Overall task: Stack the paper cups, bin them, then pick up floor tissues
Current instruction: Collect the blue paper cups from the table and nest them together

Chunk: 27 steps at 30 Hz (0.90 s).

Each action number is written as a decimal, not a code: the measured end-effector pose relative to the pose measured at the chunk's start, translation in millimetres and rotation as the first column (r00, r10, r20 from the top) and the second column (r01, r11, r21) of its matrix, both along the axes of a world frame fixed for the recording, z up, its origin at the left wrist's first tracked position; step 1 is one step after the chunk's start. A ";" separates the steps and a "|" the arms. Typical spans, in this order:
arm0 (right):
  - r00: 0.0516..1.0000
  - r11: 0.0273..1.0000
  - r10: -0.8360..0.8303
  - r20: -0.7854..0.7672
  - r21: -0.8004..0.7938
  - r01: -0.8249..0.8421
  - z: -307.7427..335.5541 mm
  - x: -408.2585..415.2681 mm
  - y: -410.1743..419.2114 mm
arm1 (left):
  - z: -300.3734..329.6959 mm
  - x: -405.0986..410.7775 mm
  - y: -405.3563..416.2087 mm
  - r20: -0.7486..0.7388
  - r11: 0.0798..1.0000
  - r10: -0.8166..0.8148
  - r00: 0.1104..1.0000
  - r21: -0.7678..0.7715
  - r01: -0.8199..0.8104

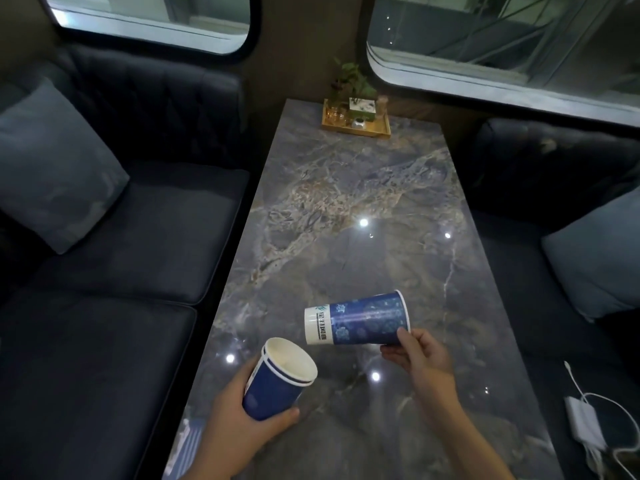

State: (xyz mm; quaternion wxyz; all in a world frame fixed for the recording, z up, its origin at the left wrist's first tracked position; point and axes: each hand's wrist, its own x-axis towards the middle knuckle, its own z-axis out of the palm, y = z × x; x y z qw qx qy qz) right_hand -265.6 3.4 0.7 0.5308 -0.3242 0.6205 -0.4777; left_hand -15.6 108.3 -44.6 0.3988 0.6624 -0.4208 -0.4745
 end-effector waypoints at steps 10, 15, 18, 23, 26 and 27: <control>0.986 0.986 0.165 0.000 -0.015 -0.165 16.7 -6.4 -5.0 | -3.0 -1.7 -5.2 0.020 0.998 -0.042 0.999 0.044 0.041; 0.961 0.963 0.270 -0.061 0.021 -0.269 26.8 0.0 -7.2 | -4.8 -3.0 -5.6 0.069 0.997 -0.080 0.994 0.023 0.079; 0.929 0.939 0.344 -0.136 0.031 -0.343 29.0 2.1 -9.0 | -4.3 -5.0 -6.6 0.126 0.994 -0.108 0.986 0.009 0.108; 0.846 0.909 0.407 -0.344 0.065 -0.411 25.2 0.2 -14.4 | -3.5 -5.5 -8.1 0.212 0.989 -0.148 0.966 0.003 0.151; 0.811 0.907 0.406 -0.421 0.080 -0.413 23.4 2.9 -16.9 | -2.7 -4.0 -8.0 0.269 0.981 -0.191 0.944 0.017 0.194; 0.797 0.904 0.410 -0.443 0.084 -0.419 23.0 4.4 -17.2 | -2.6 -3.6 -8.0 0.288 0.978 -0.209 0.935 0.032 0.208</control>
